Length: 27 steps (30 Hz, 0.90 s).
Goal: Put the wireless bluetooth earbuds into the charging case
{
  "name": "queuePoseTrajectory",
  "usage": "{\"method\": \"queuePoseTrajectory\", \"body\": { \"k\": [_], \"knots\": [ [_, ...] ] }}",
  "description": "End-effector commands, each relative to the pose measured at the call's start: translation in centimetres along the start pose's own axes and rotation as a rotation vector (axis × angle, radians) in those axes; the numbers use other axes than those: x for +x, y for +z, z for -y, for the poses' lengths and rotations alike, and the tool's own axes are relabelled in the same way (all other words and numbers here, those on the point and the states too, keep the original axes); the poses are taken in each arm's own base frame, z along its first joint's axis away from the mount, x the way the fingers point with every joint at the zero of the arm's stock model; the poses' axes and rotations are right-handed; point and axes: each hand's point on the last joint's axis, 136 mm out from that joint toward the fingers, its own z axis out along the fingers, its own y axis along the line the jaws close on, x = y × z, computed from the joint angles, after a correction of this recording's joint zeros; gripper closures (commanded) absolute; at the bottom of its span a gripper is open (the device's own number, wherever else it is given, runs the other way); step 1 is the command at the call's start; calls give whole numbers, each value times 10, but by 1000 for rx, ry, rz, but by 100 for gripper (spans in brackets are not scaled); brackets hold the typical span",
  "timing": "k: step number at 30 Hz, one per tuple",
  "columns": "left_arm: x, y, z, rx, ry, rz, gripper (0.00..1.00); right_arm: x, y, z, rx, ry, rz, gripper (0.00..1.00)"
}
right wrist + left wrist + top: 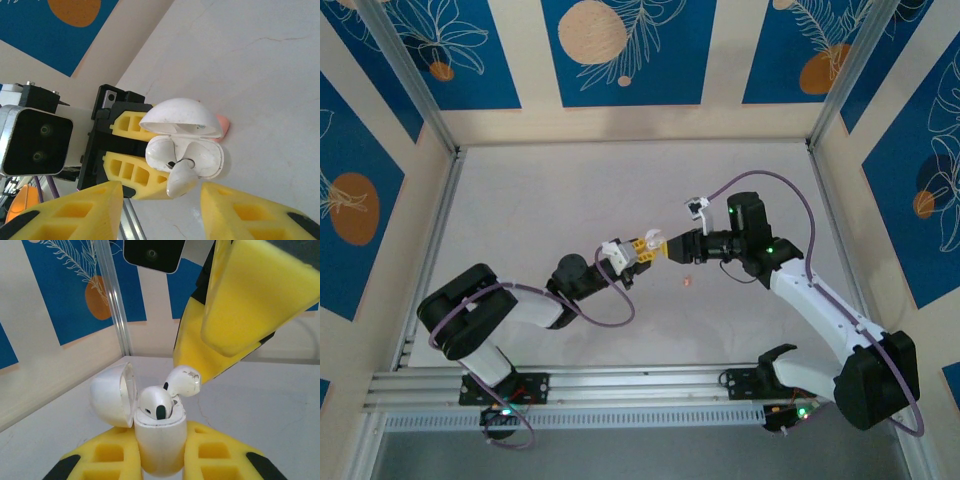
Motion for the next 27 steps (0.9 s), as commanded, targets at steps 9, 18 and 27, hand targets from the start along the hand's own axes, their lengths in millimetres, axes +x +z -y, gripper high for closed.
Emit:
{"method": "queuePoseTrajectory", "body": {
  "k": [9, 18, 27],
  "knots": [
    [-23, -3, 2, -2, 33, 73, 87, -5, 4, 2, 20, 15, -22, 58],
    [-24, -3, 2, -1, 36, 76, 87, -7, 2, 8, 53, 12, -6, 63],
    [-26, -3, 2, 0, 39, 80, 87, -11, -1, 13, 74, 21, 18, 64]
  ]
}}
